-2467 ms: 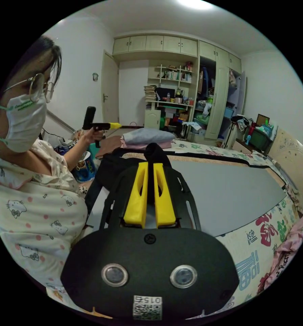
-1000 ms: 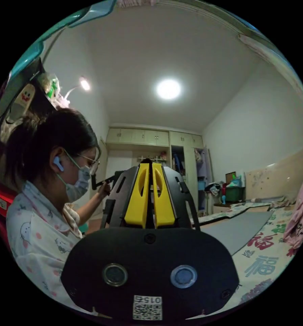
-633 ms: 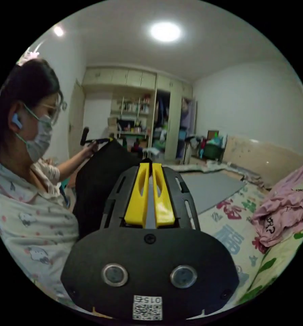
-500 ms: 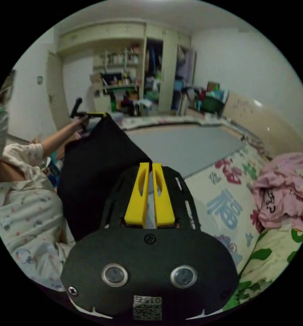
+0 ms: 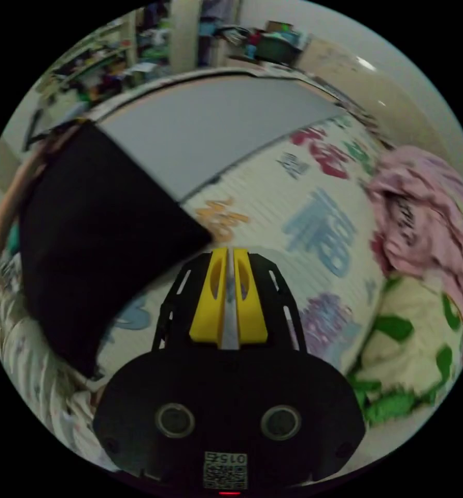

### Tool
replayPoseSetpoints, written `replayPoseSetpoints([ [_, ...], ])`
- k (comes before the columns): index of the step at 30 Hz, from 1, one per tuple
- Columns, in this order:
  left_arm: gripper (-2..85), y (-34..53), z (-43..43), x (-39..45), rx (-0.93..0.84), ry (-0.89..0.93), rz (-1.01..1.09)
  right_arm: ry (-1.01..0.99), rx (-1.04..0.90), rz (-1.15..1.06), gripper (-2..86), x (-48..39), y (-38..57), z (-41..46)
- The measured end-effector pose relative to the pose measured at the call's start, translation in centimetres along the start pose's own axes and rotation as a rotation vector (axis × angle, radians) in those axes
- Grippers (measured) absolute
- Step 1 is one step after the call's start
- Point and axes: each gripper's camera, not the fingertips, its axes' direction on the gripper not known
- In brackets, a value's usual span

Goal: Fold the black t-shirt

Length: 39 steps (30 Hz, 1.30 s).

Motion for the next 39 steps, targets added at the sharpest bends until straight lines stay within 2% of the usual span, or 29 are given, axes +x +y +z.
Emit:
replayPoseSetpoints([
  [1, 1.6, -0.1, -0.8, -0.4, 0.022, -0.001, -0.016, 0.176, -0.047, 0.065, 1.8, 0.5, 0.1, -0.2],
  [2, 1.8, 0.0, -2.9, -1.2, 0.068, 0.011, -0.031, 0.260, -0.047, 0.064, 3.8, 0.4, 0.6, -1.1],
  [3, 2.0, 0.3, -5.5, -1.7, 0.110, 0.023, -0.015, 0.262, -0.020, 0.040, 4.8, 0.0, 0.9, -1.9],
  [4, 2.1, 0.6, -6.9, -1.7, 0.129, 0.027, 0.007, 0.228, 0.088, -0.039, 5.4, -1.2, 1.5, -4.3],
  [6, 2.8, 2.7, -12.8, -1.0, 0.189, 0.058, 0.174, 0.155, 0.318, -0.222, 5.9, -4.2, 2.2, -8.3],
  [8, 3.6, 5.4, -17.0, -0.1, 0.203, 0.146, 0.352, -0.004, 0.597, -0.591, 7.0, -9.4, 3.8, -12.6],
  [9, 4.2, 7.7, -19.5, 0.4, 0.203, 0.233, 0.477, -0.054, 0.644, -0.695, 7.7, -10.6, 4.2, -13.4],
  [11, 5.2, 11.0, -22.4, 1.1, 0.157, 0.403, 0.676, -0.287, 0.703, -1.121, 9.5, -14.3, 5.8, -15.6],
  [12, 5.9, 12.4, -23.6, 1.1, 0.118, 0.479, 0.730, -0.344, 0.697, -1.214, 9.8, -14.8, 6.1, -16.1],
  [14, 6.6, 13.5, -24.5, 1.0, 0.082, 0.485, 0.744, -0.505, 0.680, -1.461, 10.1, -16.1, 6.6, -17.5],
  [18, 7.5, 14.0, -23.2, 1.0, -0.021, 0.446, 0.777, -0.518, 0.596, -1.572, 10.6, -17.5, 5.8, -17.6],
  [20, 7.6, 13.2, -21.9, 1.3, -0.069, 0.463, 0.779, -0.484, 0.492, -1.600, 11.2, -18.2, 5.0, -17.4],
  [22, 7.6, 12.2, -20.5, 2.0, -0.114, 0.489, 0.802, -0.483, 0.453, -1.620, 11.2, -18.3, 4.7, -17.6],
  [29, 8.1, 8.4, -16.5, 4.4, -0.297, 0.402, 0.916, -0.477, 0.365, -1.711, 10.9, -19.4, 4.8, -19.5],
  [35, 8.2, 5.8, -16.8, 4.0, -0.357, 0.384, 0.977, -0.520, 0.160, -1.791, 12.4, -22.0, 4.2, -19.9],
  [39, 8.0, 4.2, -17.1, 3.2, -0.413, 0.370, 0.995, -0.516, 0.125, -1.747, 10.7, -22.2, 4.1, -20.9],
])
